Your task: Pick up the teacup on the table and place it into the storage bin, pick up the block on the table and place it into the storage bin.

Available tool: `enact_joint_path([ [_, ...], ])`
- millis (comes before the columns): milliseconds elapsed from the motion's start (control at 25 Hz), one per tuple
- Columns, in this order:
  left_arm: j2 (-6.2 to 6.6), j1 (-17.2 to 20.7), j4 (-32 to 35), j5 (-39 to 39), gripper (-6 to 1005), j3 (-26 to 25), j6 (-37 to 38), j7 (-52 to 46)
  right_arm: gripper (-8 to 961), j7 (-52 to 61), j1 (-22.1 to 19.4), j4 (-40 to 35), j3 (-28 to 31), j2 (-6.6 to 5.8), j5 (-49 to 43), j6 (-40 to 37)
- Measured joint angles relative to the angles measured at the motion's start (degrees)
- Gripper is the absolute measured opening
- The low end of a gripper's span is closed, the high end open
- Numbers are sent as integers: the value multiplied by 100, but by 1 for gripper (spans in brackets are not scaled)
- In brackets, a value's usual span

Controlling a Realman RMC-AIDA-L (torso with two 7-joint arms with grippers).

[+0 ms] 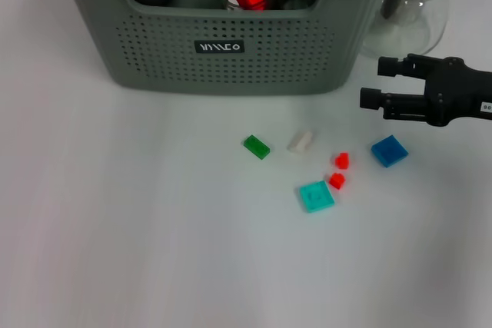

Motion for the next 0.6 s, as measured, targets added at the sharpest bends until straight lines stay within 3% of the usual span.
enact_joint_path([
  [160, -101, -6, 179, 74, 419, -33, 86, -13, 856, 0, 0, 0, 9, -9, 0, 0],
  [280, -176, 280, 866, -319, 467, -173, 397, 56, 856, 0, -12, -1, 14, -14, 0, 1],
  [320, -233, 515, 1281, -602, 507, -247, 538, 153, 856, 0, -14, -1, 12, -13, 0, 3],
  [360, -350, 1061, 2217, -1315, 548, -414, 819, 401, 856, 0, -15, -1, 10, -12, 0, 6],
  [400, -350, 1061, 2217, -1315, 589, -414, 819, 401, 856, 0, -15, -1, 4, -7, 0, 9],
  [480, -462, 1806, 3140, -2299, 670, -608, 1196, 818, 856, 1, -16, -1, -5, -3, 1, 17],
  [600, -610, 2725, 3812, -3681, 665, -1113, 2002, 1767, 856, 0, -17, -2, -11, -5, 0, 35],
])
